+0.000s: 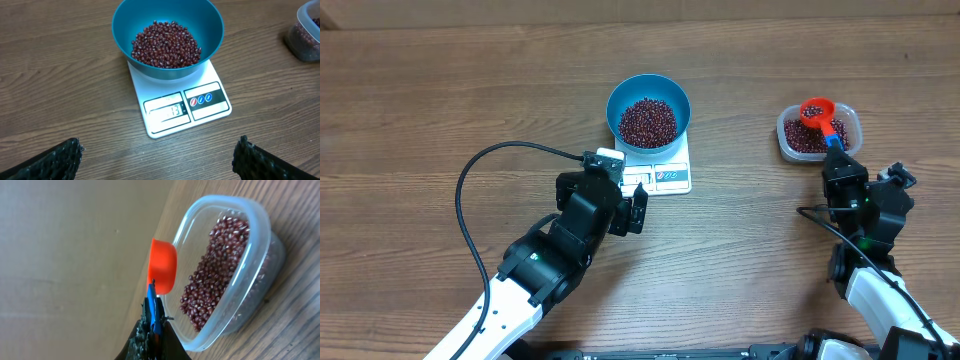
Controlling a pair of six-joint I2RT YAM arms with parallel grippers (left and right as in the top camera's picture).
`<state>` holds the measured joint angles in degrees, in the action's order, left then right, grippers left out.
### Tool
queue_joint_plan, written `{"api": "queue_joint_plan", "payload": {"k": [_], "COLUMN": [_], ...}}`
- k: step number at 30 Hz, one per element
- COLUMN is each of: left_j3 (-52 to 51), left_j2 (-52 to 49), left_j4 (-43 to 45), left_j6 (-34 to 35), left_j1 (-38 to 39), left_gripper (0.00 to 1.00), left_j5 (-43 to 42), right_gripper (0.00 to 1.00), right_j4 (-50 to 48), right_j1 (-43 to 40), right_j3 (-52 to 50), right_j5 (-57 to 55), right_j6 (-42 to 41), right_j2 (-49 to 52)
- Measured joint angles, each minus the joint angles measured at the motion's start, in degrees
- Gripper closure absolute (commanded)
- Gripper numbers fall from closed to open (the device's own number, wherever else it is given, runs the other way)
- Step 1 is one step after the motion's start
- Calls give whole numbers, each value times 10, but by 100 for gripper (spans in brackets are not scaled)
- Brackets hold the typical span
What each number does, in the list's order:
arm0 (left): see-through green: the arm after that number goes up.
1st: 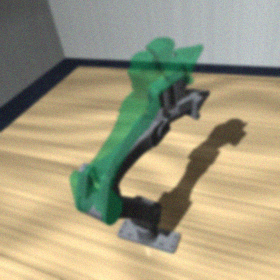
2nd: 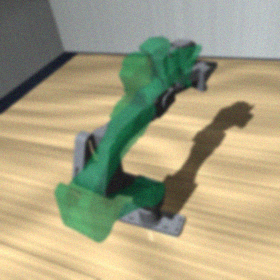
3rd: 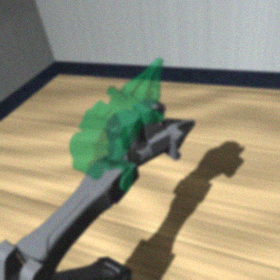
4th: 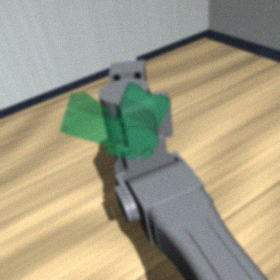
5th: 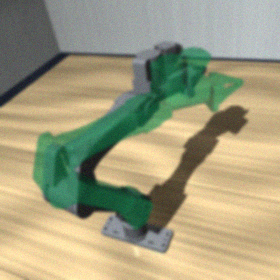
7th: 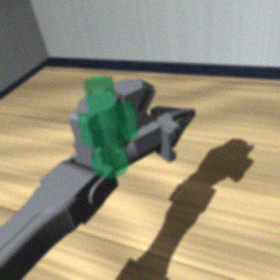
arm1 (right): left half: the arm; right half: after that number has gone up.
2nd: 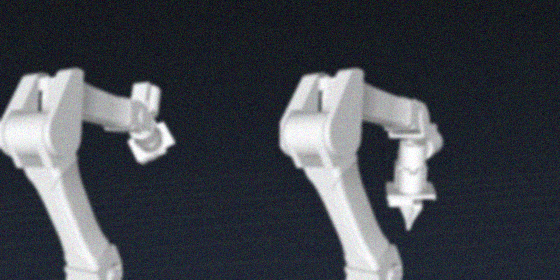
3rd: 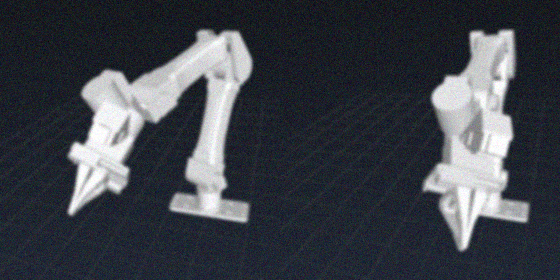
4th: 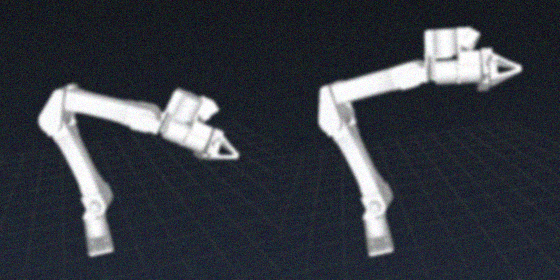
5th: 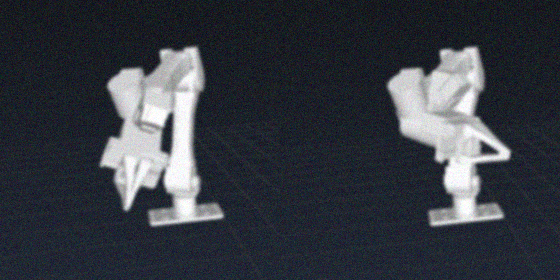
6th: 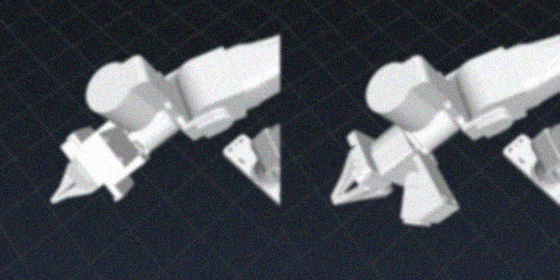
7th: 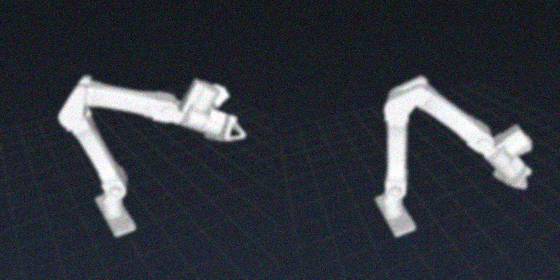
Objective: Scoop item into bowl and weigh 150g on scale
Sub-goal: 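Grasp the blue scoop handle with the right gripper and lift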
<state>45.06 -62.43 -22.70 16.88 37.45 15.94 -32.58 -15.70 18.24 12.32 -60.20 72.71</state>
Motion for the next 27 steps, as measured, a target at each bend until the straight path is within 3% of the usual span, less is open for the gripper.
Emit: {"api": "queue_joint_plan", "payload": {"k": [27], "left_j3": [0], "left_j2": [0], "left_j4": [0], "left_j6": [0], "left_j1": [0], "left_gripper": [1], "left_j5": [0], "right_gripper": [96], "right_j4": [46], "right_j1": [0], "right_j3": [8], "right_j5": [83], "right_j6": [88], "right_j2": [-5]}}
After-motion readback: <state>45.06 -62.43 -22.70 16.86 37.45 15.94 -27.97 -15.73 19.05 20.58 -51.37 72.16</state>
